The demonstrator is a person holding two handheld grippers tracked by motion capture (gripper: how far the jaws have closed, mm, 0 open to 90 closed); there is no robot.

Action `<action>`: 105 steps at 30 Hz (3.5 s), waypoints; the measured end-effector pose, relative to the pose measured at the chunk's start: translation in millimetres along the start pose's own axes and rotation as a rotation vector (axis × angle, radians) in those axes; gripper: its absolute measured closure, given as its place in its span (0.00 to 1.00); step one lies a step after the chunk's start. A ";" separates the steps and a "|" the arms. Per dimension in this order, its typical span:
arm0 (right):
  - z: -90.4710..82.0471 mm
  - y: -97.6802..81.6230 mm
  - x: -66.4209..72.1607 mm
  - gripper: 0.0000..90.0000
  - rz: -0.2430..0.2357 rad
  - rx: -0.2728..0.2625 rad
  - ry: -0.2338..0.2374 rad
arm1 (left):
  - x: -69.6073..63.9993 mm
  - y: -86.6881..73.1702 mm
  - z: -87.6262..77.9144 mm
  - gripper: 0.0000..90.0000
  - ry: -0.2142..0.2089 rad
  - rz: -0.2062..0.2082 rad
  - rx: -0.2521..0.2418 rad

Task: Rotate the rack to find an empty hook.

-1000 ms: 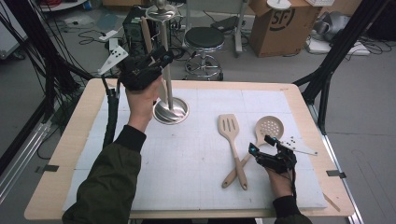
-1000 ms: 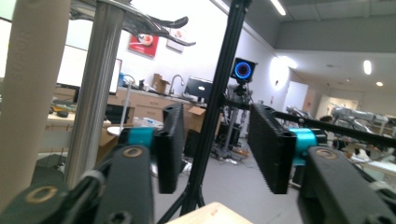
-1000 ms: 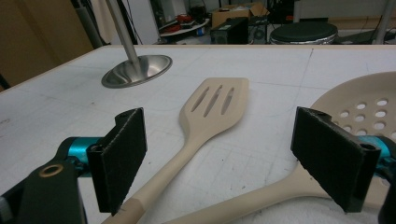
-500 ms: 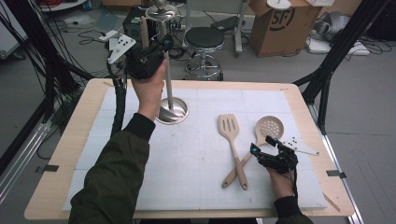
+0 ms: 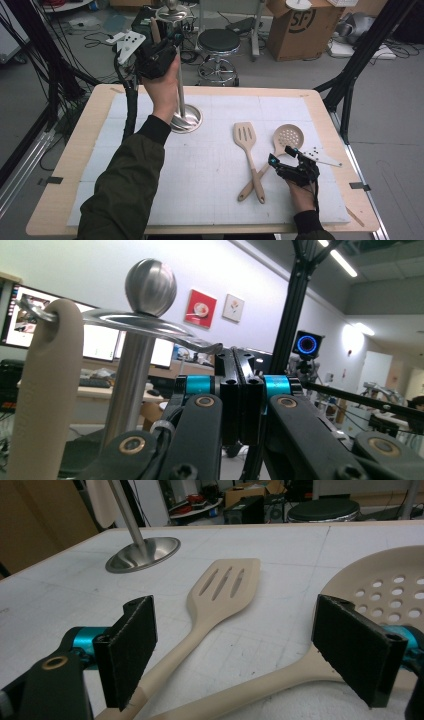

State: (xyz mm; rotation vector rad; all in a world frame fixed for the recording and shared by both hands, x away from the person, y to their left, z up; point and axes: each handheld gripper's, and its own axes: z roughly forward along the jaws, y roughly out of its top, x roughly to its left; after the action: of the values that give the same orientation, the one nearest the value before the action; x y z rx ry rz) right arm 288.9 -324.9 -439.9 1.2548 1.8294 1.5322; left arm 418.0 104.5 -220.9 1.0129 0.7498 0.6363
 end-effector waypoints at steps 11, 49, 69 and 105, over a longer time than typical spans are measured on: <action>-0.4 -0.3 -1.1 0.19 0.002 0.003 -0.001 | 6.0 1.7 -4.1 1.00 0.001 -0.019 -0.015; -0.7 -1.2 -0.5 0.19 -0.006 0.005 -0.009 | 59.2 16.3 -10.9 0.99 0.061 -0.075 -0.035; -2.2 -1.2 2.4 0.19 -0.014 0.003 -0.006 | 58.9 10.9 -32.0 0.80 -0.049 -0.068 -0.006; 1.0 0.0 18.0 0.19 -0.060 0.009 0.011 | 57.4 -44.5 -130.3 0.37 -0.171 -0.022 0.160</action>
State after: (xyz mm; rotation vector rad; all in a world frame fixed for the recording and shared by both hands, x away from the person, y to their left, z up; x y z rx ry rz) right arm 280.9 -309.2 -436.4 1.1869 1.8652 1.5034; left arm 353.7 196.9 -318.8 1.1888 0.6672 0.4694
